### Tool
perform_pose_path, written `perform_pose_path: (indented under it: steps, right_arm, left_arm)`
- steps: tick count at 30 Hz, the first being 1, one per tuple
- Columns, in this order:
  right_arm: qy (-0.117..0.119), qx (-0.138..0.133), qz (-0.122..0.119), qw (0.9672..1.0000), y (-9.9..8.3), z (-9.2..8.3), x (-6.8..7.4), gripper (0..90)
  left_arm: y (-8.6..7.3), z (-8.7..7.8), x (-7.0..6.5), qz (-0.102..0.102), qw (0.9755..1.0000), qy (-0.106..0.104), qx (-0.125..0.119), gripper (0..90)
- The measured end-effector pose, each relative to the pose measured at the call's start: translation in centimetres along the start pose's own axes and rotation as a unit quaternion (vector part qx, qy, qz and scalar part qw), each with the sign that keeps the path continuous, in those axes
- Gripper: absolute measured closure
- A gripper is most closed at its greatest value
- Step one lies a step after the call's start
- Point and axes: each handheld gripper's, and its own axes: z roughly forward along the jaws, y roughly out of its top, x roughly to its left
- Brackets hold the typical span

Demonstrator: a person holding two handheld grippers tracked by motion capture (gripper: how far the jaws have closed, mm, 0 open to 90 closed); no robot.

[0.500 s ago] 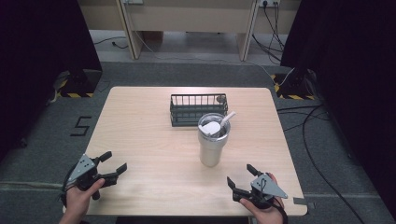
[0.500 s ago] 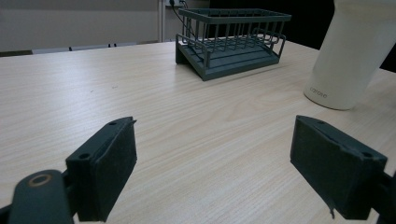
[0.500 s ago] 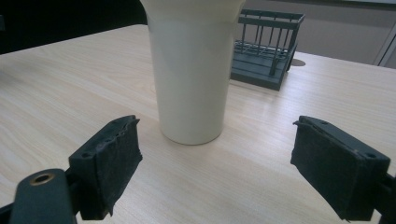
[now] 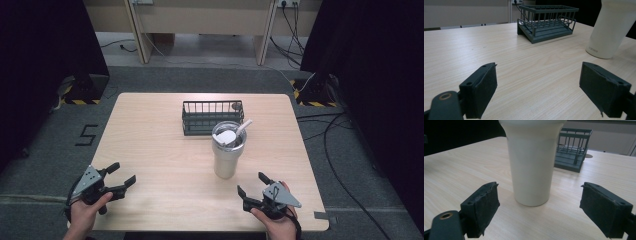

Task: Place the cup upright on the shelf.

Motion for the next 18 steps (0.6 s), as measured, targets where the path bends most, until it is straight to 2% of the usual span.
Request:
perform_pose_path:
  steps: [18]
  right_arm:
    - [0.003, -0.005, -0.009, 0.9999, 1.0, 2.5, 0.7, 15.1]
  left_arm:
    - [0.0, 0.0, 0.0, 0.0, 1.0, 0.0, -0.001, 14.1]
